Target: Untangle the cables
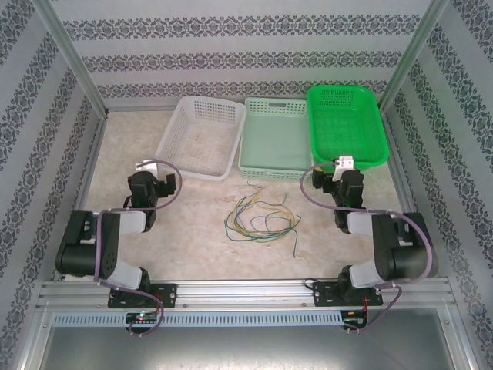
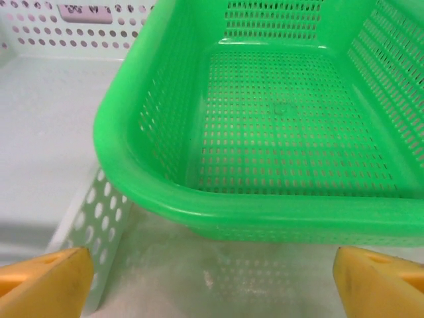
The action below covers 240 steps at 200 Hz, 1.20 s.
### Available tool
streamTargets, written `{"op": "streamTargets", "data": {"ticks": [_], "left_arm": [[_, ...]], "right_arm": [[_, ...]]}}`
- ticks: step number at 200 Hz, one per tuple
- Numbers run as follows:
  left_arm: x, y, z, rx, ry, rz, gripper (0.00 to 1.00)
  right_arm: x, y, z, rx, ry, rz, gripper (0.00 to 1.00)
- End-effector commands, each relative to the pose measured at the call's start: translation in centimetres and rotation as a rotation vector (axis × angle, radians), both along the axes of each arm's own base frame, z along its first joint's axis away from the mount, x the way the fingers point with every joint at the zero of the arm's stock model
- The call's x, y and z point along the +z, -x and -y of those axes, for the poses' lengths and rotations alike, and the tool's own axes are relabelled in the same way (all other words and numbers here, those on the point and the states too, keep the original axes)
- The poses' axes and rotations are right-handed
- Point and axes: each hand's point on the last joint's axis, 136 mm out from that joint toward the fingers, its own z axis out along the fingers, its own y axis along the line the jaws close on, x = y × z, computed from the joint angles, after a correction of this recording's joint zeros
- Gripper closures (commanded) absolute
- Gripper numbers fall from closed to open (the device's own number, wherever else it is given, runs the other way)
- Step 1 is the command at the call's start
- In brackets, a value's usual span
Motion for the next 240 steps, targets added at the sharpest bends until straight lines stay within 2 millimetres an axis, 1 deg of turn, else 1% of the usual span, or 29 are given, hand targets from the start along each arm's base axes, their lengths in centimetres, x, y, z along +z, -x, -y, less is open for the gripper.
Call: {"op": "streamTargets", "data": {"ticks": [1,12,23,36,48,62,70,79,89,92,101,108,118,131,148,156,166,183,202,227,240], "left_arm": [[2.3,1.0,-1.1,0.12,0.078,-0.043,0.0],[2.4,1.9,-0.5,0.104,0.049,-0.078,0.0],[2.7,2.8,-0.3,0.115,0.014,-0.103,0.0],[3.4,3.7,-0.3,0.141,-0.012,-0.117,0.0],[4.2,4.2,-0.4,0.167,0.017,-0.119,0.0],[5.0,4.4,0.2,0.163,0.076,-0.128,0.0],[5.7,4.0,1.1,0.119,0.103,-0.125,0.0],[6.7,3.3,1.8,0.078,0.108,-0.109,0.0],[8.0,2.5,2.4,0.048,0.095,-0.091,0.0],[8.5,2.3,2.5,0.043,0.093,-0.084,0.0],[9.5,1.5,2.8,0.029,0.09,-0.076,0.0],[10.0,0.8,3.2,0.005,0.088,-0.076,0.0],[10.6,-0.3,4.1,-0.045,0.091,-0.088,0.0],[10.8,-1.6,5.9,-0.137,0.116,-0.131,0.01],[10.2,-3.2,8.9,-0.272,0.162,-0.207,0.01],[9.3,-3.9,10.1,-0.316,0.168,-0.263,0.01],[8.3,-4.6,11.2,-0.347,0.152,-0.319,0.02],[6.8,-5.1,13.0,-0.401,0.104,-0.389,0.05],[5.4,-5.5,13.8,-0.413,0.074,-0.426,0.05],[4.0,-5.4,14.5,-0.431,0.11,-0.466,0.08],[3.4,-5.1,15.2,-0.452,0.147,-0.488,0.11]], "right_arm": [[2.2,0.4,-1.4,0.047,-0.051,-0.097,0.02],[2.4,1.1,-2.1,0.064,-0.094,-0.167,0.02],[2.7,1.9,-2.7,0.078,-0.133,-0.223,0.08],[3.6,2.5,-3.5,0.091,-0.163,-0.24,0.11],[4.7,2.8,-4.1,0.101,-0.172,-0.229,0.11],[6.0,2.3,-3.5,0.049,-0.192,-0.21,0.11],[6.8,1.9,-3.0,0.011,-0.2,-0.221,0.12],[7.5,1.2,-3.1,0.004,-0.205,-0.256,0.13],[8.4,0.1,-3.6,0.014,-0.222,-0.296,0.15],[8.4,-0.2,-3.7,0.017,-0.228,-0.316,0.16],[9.0,-1.4,-4.6,0.042,-0.246,-0.346,0.18],[8.9,-2.1,-5.1,0.053,-0.247,-0.379,0.2],[8.8,-3.3,-5.1,0.038,-0.238,-0.406,0.21],[7.9,-4.8,-4.8,0.009,-0.217,-0.434,0.23],[6.3,-6.3,-4.7,-0.001,-0.193,-0.496,0.23],[5.5,-7.0,-4.7,-0.01,-0.18,-0.53,0.23],[4.6,-7.8,-4.6,-0.018,-0.165,-0.568,0.25],[3.1,-8.9,-4.3,-0.038,-0.14,-0.623,0.25],[2.1,-9.8,-4.0,-0.052,-0.121,-0.639,0.25],[0.8,-10.5,-4.0,-0.045,-0.125,-0.67,0.25],[-0.2,-10.6,-4.1,-0.033,-0.132,-0.699,0.26]]}}
